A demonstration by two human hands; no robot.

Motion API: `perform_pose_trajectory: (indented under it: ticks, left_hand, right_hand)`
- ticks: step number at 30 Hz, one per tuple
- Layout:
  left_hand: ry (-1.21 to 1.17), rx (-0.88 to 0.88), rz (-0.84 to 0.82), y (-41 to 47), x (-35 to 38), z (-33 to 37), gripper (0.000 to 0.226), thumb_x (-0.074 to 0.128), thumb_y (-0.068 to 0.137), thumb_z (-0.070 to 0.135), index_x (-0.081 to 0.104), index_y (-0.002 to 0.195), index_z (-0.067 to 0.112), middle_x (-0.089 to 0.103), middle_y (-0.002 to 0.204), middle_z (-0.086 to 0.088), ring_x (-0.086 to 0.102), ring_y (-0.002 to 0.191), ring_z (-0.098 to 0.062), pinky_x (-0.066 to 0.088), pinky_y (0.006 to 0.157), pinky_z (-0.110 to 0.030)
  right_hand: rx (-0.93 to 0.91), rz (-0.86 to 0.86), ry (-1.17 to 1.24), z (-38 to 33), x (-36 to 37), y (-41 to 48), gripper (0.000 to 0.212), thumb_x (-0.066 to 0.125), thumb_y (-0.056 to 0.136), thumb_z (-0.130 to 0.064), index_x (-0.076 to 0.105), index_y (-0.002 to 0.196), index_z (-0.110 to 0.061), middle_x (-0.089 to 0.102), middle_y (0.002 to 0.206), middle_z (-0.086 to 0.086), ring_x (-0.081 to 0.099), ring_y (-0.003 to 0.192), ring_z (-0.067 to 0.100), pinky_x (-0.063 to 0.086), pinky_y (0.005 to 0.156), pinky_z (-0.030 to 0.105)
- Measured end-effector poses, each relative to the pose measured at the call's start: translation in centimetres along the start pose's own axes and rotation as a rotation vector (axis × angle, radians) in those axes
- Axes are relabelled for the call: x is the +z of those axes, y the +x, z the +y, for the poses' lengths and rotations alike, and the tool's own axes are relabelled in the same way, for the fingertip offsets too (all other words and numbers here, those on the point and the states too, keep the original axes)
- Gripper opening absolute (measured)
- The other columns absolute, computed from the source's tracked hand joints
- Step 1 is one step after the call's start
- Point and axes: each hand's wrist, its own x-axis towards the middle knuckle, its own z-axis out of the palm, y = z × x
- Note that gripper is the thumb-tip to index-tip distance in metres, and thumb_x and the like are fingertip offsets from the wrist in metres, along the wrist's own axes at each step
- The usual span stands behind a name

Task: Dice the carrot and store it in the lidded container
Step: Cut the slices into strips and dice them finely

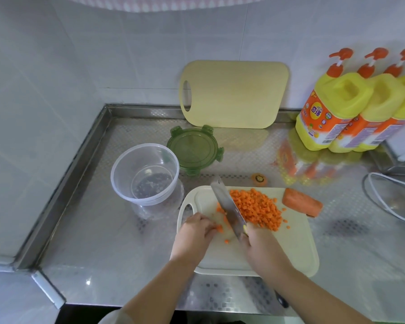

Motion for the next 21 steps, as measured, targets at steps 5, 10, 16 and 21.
perform_pose_trajectory:
  ticks: [5,10,16,21]
  left_hand:
    - [0.158,-0.002,-0.113,-0.5,-0.3,0.6,0.044,0.066,0.081,0.05,0.055,0.118,0.029,0.05,0.117,0.014,0.051,0.109,-0.009,0.039,0.087,-0.021]
    - [0.121,-0.116,-0.114,1.0,0.7,2.4,0.036,0.066,0.082,0.046,0.057,0.112,0.027,0.056,0.111,0.009,0.059,0.101,-0.017,0.049,0.084,-0.035]
    - [-0.092,-0.156,-0.115,3.0,1.1,4.4,0.011,0.068,0.08,0.02,0.063,0.09,0.02,0.065,0.089,0.005,0.061,0.086,-0.021,0.051,0.077,-0.035]
    - [-0.39,-0.217,-0.063,2.5,-0.6,3.8,0.013,0.069,0.082,0.009,0.064,0.083,0.021,0.067,0.08,0.009,0.062,0.069,-0.008,0.046,0.064,-0.012]
  right_hand:
    - [-0.051,-0.008,0.007,1.4,-2.3,-0.5,0.036,0.043,0.095,-0.018,0.025,0.064,-0.022,0.033,0.058,-0.005,0.03,0.051,0.007,0.025,0.048,0.024]
    - [0.01,0.0,0.023,2.9,-3.2,-0.7,0.035,0.043,0.095,-0.015,0.028,0.064,-0.018,0.037,0.059,-0.003,0.033,0.051,0.009,0.028,0.05,0.025]
    - [0.018,-0.008,0.0,4.5,-3.4,-0.8,0.035,0.042,0.096,-0.014,0.028,0.064,-0.018,0.038,0.06,-0.001,0.035,0.053,0.011,0.025,0.056,0.033]
    - [-0.002,-0.033,-0.004,4.4,-3.9,-0.9,0.036,0.04,0.097,-0.014,0.025,0.064,-0.018,0.035,0.059,-0.001,0.031,0.052,0.012,0.027,0.052,0.026]
